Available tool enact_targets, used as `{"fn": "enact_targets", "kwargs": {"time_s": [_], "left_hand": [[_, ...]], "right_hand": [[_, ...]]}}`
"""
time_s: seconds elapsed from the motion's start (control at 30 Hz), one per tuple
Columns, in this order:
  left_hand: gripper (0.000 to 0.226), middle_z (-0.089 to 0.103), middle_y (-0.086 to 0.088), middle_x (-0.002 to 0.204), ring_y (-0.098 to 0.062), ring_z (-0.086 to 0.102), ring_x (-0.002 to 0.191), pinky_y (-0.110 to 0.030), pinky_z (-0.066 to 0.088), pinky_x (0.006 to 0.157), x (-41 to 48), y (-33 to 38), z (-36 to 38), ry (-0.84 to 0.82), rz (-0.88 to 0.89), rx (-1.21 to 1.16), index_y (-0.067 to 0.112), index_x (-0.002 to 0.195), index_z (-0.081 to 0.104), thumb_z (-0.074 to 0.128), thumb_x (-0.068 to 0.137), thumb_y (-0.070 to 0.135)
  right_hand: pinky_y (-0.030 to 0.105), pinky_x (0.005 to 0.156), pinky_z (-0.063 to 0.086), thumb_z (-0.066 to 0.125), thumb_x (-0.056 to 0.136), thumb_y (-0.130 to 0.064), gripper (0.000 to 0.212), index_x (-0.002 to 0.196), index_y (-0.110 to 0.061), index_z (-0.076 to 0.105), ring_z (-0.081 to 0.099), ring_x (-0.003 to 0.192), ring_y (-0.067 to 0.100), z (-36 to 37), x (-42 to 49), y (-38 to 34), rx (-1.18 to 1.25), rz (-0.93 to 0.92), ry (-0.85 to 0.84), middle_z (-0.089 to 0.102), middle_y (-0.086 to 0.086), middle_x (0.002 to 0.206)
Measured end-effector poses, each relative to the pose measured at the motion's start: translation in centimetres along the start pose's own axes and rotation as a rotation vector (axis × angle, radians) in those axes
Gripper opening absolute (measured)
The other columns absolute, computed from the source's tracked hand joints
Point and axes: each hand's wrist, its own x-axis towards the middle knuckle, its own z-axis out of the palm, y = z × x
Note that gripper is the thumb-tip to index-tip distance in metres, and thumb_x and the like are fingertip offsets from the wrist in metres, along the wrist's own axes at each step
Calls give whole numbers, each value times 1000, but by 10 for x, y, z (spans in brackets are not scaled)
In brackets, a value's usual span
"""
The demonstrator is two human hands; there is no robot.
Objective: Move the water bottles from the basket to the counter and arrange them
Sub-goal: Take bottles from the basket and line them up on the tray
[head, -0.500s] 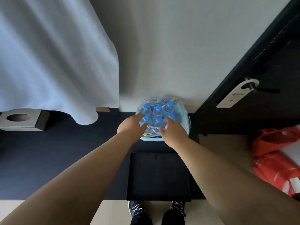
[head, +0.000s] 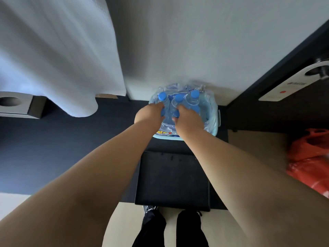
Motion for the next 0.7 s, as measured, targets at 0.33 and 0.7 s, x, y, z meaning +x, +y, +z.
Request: {"fn": "enact_targets", "kwargs": {"time_s": [0.33, 0.7], "left_hand": [[23, 65, -1, 95, -28, 61, 84, -35, 49, 68, -56, 4, -64, 164, 82, -183, 24, 111, 62, 65, 89, 29], [19, 58, 10, 64, -6, 56, 61, -19, 40, 56, -157, 18, -130, 466, 232, -434, 32, 94, 65, 78, 82, 39]], "right_hand": [[44, 73, 54, 64, 97, -34, 24, 115, -19, 64, 65, 82, 28, -57, -62, -12, 252, -119, 255, 68, 0, 81], [40, 61, 53, 76, 90, -35, 19, 103, -24, 67, 62, 65, 17, -139, -159, -48, 368, -294, 418, 66, -4, 71]]}}
